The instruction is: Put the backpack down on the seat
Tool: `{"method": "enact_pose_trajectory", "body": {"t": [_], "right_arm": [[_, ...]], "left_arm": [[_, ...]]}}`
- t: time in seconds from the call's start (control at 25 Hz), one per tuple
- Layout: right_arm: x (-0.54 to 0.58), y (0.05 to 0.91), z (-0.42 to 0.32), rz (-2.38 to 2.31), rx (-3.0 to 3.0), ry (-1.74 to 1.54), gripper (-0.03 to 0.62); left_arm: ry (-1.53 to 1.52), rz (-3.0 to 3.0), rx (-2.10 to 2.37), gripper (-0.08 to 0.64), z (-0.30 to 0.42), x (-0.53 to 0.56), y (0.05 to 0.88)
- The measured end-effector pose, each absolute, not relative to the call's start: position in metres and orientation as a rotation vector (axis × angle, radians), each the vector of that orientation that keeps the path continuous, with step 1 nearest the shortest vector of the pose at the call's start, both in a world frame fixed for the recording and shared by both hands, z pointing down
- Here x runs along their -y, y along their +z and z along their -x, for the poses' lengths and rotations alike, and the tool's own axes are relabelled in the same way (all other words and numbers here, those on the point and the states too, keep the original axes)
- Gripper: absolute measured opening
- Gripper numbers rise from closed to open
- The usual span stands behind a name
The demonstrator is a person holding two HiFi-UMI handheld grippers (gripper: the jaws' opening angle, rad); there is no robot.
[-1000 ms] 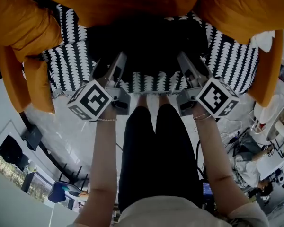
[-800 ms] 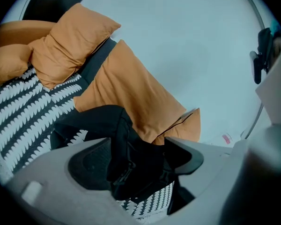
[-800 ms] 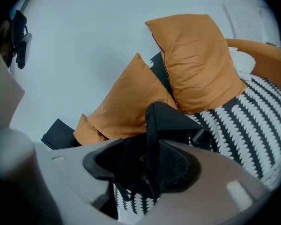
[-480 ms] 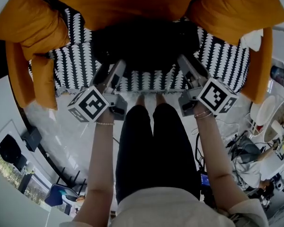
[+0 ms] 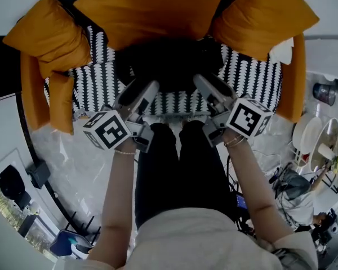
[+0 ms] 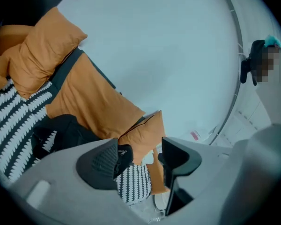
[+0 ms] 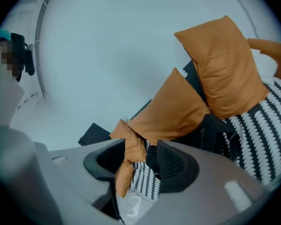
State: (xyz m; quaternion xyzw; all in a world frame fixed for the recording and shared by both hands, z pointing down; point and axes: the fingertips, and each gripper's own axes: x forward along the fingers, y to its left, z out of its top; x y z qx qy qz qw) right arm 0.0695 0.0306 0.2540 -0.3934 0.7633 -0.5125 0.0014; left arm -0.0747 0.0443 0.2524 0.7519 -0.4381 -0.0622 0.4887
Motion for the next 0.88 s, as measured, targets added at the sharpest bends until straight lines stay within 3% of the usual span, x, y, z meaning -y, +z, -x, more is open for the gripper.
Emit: {"method": "enact_pose_trajectory", "body": {"t": [0.16,0.32,0.56,0.88], "right_arm": [[-0.038,0.195,-0.062,1.153,-2.425,-1.538,0.214],[-0.044,0.142,-0.057,1.087,-2.463,-1.428,0.135],[-0.058,0.1,-0.048,1.046,-2.532,-1.318,0.122],[-0.069,0.058,-0.038,0.997,-2.557,-1.197,0.008]], "left_arm": [[-0.205,-1.918,0.986,0.263,0.059,-0.05,0.199],[-0.242,-1.996,0.959,0.211,0.055,-0.048,0.147],[-0.305,-2.092,0.88,0.175,0.041,-0.053,0.09],[-0.357,-2.186,0.849,0.089,0.028,-0.066,0.04]]}}
